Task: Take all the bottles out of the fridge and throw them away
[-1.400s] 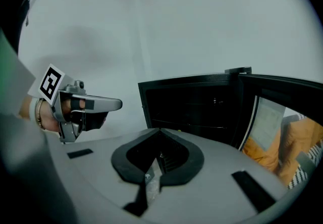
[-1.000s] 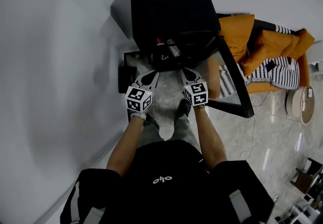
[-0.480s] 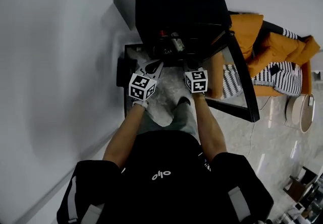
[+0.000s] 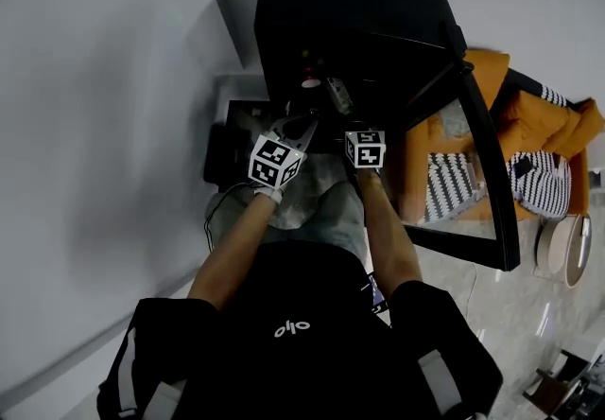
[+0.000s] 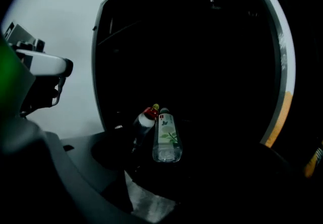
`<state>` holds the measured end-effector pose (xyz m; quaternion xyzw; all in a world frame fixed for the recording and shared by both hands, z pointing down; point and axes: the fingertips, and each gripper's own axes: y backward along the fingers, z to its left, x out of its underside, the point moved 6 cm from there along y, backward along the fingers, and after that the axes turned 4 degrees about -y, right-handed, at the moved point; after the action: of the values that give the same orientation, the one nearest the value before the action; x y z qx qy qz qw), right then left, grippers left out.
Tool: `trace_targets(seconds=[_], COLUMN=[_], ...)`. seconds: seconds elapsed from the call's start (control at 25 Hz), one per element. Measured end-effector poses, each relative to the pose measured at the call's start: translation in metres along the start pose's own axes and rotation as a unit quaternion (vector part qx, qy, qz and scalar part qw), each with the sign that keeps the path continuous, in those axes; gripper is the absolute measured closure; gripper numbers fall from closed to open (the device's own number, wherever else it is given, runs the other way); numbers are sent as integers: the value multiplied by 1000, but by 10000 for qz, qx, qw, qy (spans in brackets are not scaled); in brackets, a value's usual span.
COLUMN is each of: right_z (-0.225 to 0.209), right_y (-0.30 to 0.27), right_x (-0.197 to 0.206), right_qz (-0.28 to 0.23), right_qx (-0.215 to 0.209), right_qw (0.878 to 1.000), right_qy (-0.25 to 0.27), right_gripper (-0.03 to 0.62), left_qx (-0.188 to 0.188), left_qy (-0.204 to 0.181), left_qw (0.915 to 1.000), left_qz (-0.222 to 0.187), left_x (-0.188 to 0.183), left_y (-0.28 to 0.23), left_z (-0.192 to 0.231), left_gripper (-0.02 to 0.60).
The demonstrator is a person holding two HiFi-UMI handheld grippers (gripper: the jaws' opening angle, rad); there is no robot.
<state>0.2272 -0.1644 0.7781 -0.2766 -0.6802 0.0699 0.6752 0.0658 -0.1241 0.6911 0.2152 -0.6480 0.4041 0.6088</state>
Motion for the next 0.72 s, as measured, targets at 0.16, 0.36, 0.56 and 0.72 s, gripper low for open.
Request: trace_targets(seconds=[0.16, 0.36, 0.56, 0.72], right_z=[-12, -21, -18, -11], right_y=[-43, -78, -85, -65], right_x=[21, 41, 50, 46], right_qz=[66, 84, 192, 241], right_qx=[9, -14, 104, 153], right_qw=[9999, 9998, 9997, 9996], right_qy=[-120, -181, -69, -72], right_gripper=[241, 240, 278, 283], left_qx=[-12, -27, -40, -17], left_qy=[-64, -96, -123, -93], left_qw=[10000, 10000, 9999, 10000], left_qz=[-17, -9, -8, 18], left_x=[36, 62, 68, 59], left_y=[-15, -22, -20, -9], left_z=[16, 29, 34, 31], left_gripper=[575, 575, 575, 575])
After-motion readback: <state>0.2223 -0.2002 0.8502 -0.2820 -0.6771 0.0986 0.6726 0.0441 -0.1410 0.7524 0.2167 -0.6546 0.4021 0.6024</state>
